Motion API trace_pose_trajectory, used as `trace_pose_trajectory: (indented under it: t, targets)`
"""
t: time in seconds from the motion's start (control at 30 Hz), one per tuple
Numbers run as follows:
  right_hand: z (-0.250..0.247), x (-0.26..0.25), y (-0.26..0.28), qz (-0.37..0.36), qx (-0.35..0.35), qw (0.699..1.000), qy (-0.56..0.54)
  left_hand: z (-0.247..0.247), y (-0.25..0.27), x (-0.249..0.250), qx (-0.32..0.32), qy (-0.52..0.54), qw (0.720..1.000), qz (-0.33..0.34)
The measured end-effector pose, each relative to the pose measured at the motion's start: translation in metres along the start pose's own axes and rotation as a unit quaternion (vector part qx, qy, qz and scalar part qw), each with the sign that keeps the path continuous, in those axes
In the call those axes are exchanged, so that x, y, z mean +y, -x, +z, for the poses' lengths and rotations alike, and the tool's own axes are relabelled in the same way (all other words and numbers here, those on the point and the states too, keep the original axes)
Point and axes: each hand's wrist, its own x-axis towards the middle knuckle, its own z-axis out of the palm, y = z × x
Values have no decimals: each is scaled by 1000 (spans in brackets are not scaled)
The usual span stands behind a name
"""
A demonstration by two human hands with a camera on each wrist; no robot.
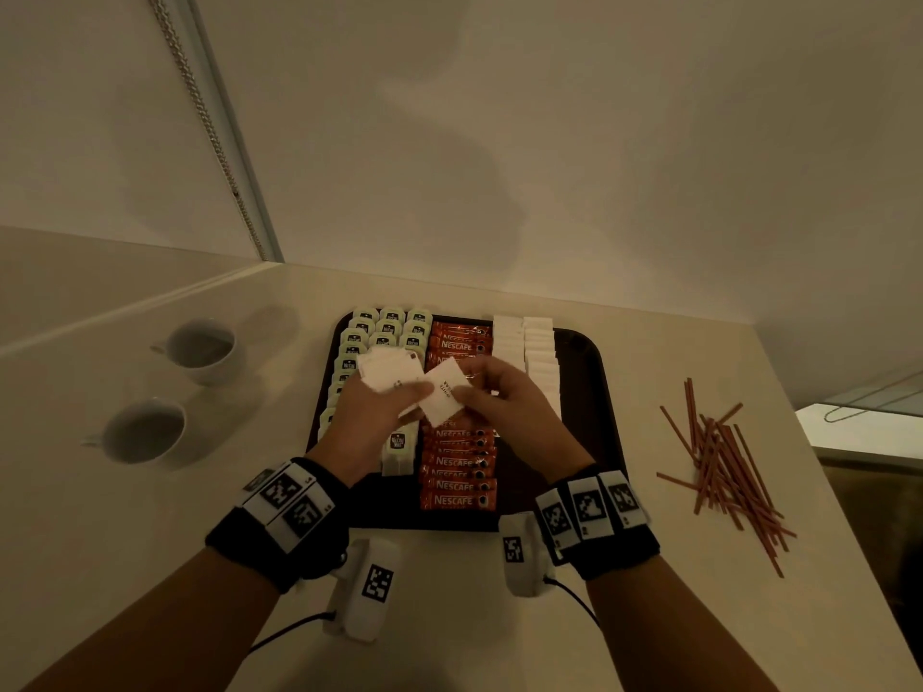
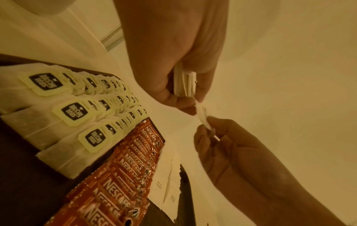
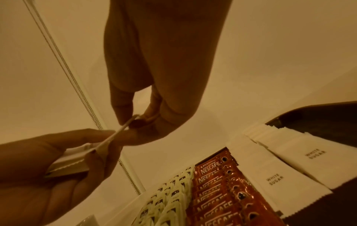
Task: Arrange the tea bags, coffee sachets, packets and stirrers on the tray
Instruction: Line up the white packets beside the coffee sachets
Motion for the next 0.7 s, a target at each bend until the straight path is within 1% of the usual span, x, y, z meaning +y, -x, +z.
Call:
trace_pose_trajectory:
  t: [0.03,0.07,0.17,0.2,0.3,0.37,0.43,0.5,0.53,0.57,0.63,0.7]
  targets:
    - [1,2,1,14,-9,1000,-5,0,-1,-1,16,5,1000,6]
    - [1,4,2,24,-10,1000,-14,0,-2,-2,18,2,1000,7]
    - [2,10,6,36,5,998,-55,-1,0,-6,-23,-44,999,-5]
    - [1,11,7,37,1,998,-50,-2,0,-7,-28,-61,998,-9]
    - [1,11,11,15,-13,1000,10,-6,-3,-7,-27,-127,992,-15]
    - [-2,12,10,-13,9,997,78,-8,-4,-6,-28,-174,984,-13]
    - [-5,14,10,-18,16,992,124,-9,-4,-6,-28,-181,983,-15]
    - [-8,15,13,-17,5,992,126,-7,-2,-5,-39,-143,988,-33]
    - [-10,16,15,-15,10,993,114,-5,-1,-5,-41,-112,992,-47]
    - [-14,17,16,-7,30,996,88,-4,-1,-5,-38,-72,995,-62]
    - [-27,23,20,21,110,994,13,-4,0,-3,-22,24,995,-91]
    - [-44,34,21,38,192,980,-21,-7,0,-2,1,104,989,-107]
